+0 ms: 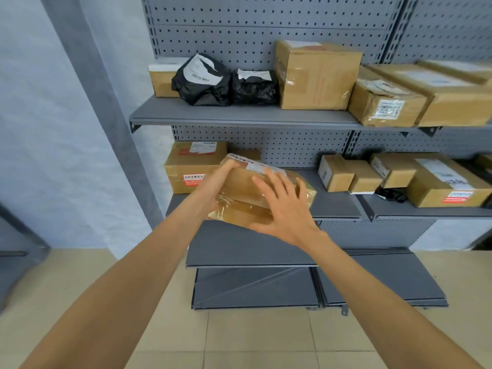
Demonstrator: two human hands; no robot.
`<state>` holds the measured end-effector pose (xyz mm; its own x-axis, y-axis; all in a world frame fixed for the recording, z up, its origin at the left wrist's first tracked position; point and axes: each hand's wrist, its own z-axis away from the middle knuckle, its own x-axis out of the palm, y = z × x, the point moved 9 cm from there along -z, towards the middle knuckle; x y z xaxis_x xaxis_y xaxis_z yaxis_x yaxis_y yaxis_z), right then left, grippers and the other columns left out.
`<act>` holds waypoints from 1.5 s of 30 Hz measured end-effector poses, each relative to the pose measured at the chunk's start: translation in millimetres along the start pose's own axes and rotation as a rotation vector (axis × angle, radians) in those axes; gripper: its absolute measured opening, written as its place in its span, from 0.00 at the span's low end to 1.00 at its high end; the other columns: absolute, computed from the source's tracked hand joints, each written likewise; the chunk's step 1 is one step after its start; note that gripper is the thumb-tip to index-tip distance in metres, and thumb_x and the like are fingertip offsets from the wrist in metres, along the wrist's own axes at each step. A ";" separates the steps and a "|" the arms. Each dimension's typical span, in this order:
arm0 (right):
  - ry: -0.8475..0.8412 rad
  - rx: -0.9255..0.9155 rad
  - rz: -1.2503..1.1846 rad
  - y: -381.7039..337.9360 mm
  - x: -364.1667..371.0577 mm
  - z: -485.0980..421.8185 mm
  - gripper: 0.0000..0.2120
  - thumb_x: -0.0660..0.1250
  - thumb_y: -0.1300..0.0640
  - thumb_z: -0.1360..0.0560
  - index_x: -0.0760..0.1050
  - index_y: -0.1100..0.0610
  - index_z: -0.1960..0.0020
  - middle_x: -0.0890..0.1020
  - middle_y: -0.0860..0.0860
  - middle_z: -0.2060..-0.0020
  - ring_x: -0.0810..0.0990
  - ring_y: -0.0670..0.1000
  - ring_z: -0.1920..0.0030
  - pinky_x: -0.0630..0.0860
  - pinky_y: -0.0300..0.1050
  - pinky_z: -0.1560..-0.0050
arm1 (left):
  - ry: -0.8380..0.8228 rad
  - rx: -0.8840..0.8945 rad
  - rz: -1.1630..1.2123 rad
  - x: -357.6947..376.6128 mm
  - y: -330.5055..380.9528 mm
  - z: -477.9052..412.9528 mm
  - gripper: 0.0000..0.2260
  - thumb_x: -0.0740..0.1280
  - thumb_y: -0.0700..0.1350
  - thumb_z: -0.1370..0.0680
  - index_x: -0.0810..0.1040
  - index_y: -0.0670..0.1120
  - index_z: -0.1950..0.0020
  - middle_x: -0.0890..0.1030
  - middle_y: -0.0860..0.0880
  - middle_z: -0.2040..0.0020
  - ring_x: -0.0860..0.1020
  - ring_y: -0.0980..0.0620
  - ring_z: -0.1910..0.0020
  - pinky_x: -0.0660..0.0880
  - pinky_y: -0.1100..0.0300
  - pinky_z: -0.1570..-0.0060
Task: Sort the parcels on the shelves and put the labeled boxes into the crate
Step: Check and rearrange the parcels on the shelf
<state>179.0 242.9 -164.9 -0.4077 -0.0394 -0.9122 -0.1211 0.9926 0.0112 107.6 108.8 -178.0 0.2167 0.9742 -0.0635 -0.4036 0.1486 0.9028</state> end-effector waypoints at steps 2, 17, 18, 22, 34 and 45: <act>0.025 0.244 -0.322 26.4 -2.8 2.4 0.44 0.65 0.32 0.33 0.52 0.45 0.23 0.53 0.49 0.22 0.53 0.53 0.24 0.48 0.66 0.29 | 0.038 0.045 0.024 -8.7 -1.5 -3.4 0.23 0.70 0.59 0.33 0.77 0.48 0.43 0.81 0.48 0.48 0.77 0.51 0.51 0.71 0.56 0.60; -0.401 1.010 -1.716 111.8 64.7 48.5 0.44 0.64 0.24 0.38 0.65 0.44 0.27 0.67 0.51 0.27 0.70 0.61 0.32 0.63 0.76 0.39 | -0.043 0.139 0.107 -42.9 2.0 -9.1 0.08 0.64 0.57 0.25 0.74 0.57 0.49 0.80 0.49 0.49 0.79 0.48 0.51 0.78 0.44 0.48; -0.428 0.964 -1.727 110.8 61.2 46.5 0.42 0.64 0.25 0.38 0.68 0.45 0.29 0.69 0.51 0.29 0.73 0.60 0.34 0.65 0.75 0.39 | -0.046 0.155 0.108 -44.4 6.3 -9.1 0.08 0.62 0.57 0.24 0.75 0.57 0.49 0.80 0.49 0.50 0.79 0.49 0.52 0.79 0.46 0.52; -0.458 0.906 -1.893 102.0 52.6 41.2 0.41 0.59 0.24 0.35 0.70 0.47 0.30 0.75 0.53 0.33 0.76 0.63 0.36 0.68 0.74 0.41 | -0.057 0.181 0.095 -48.4 19.6 -13.8 0.13 0.61 0.61 0.24 0.75 0.57 0.46 0.80 0.49 0.47 0.79 0.49 0.50 0.77 0.51 0.58; -0.522 0.912 -1.888 83.0 41.4 39.5 0.26 0.56 0.37 0.25 0.86 0.52 0.60 0.86 0.52 0.62 0.84 0.50 0.65 0.78 0.44 0.60 | -0.170 0.123 -0.121 -28.4 26.2 -20.6 0.37 0.63 0.71 0.37 0.72 0.53 0.32 0.80 0.47 0.39 0.77 0.47 0.39 0.75 0.50 0.47; -0.047 1.161 -2.033 75.3 74.8 67.5 0.25 0.66 0.35 0.33 0.75 0.46 0.41 0.72 0.56 0.37 0.74 0.63 0.38 0.77 0.69 0.50 | -0.073 0.082 -0.081 -7.6 -27.4 -3.0 0.53 0.60 0.81 0.45 0.54 0.62 0.24 0.61 0.54 0.23 0.63 0.45 0.26 0.67 0.35 0.37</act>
<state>200.5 322.5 -259.9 -0.4561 -0.7063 0.5414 0.1860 -0.6706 -0.7181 114.3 97.8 -203.5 0.3112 0.9440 -0.1092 -0.3088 0.2092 0.9278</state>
